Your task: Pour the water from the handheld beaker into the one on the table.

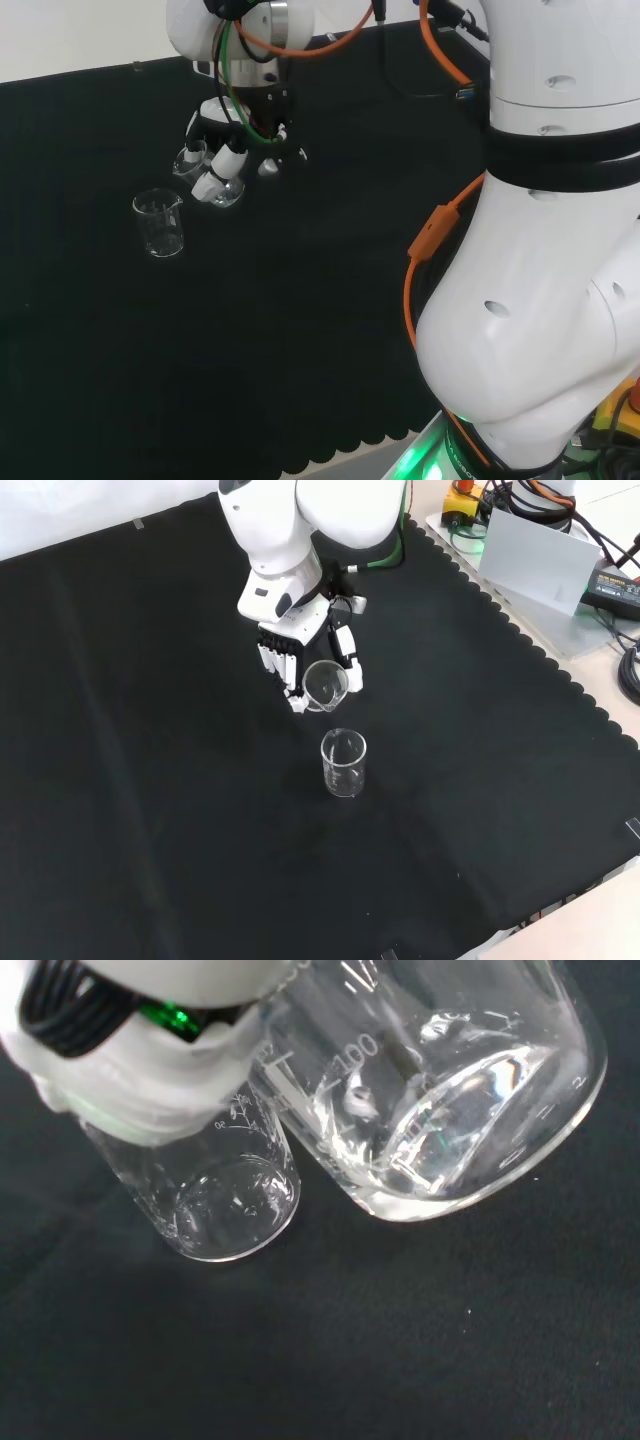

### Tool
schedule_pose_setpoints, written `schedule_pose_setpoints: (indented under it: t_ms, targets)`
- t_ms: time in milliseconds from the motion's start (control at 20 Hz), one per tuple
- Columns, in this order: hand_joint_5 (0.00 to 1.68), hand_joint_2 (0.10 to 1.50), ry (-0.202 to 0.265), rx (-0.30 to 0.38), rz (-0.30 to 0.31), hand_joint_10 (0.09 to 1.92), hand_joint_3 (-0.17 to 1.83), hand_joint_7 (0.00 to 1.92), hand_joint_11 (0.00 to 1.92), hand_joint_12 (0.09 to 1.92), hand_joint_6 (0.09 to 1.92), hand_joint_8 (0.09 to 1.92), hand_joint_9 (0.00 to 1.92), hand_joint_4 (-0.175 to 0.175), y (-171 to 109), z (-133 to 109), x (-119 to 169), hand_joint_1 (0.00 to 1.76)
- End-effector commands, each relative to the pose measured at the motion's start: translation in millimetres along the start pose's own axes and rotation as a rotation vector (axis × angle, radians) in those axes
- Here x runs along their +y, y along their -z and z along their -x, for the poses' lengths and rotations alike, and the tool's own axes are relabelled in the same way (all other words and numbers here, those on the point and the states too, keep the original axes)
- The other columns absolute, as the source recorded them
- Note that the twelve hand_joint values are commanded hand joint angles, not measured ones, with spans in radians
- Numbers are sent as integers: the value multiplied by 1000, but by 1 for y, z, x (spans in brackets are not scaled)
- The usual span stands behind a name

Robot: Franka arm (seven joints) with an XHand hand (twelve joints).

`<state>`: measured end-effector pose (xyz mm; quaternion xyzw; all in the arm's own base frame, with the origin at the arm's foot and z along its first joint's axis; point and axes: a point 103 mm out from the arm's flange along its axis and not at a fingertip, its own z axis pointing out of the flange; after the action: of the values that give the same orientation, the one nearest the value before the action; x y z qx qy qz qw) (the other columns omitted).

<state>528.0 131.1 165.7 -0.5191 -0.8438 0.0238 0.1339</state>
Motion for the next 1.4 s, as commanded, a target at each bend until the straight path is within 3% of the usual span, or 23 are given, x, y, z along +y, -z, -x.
schedule_pose_setpoints:
  t_ms: [50,1150,1400]
  targets:
    - [1322,668,-16,-75,-61,87,610,1637,1304,806,563,87,1603,64,-5,-9,5,1163]
    - [1327,639,-62,-230,-170,87,660,1647,1322,807,577,87,1609,56,11,-25,11,1168]
    - [1330,628,-66,-305,-188,87,678,1653,1330,805,581,87,1616,51,12,-31,14,1170]
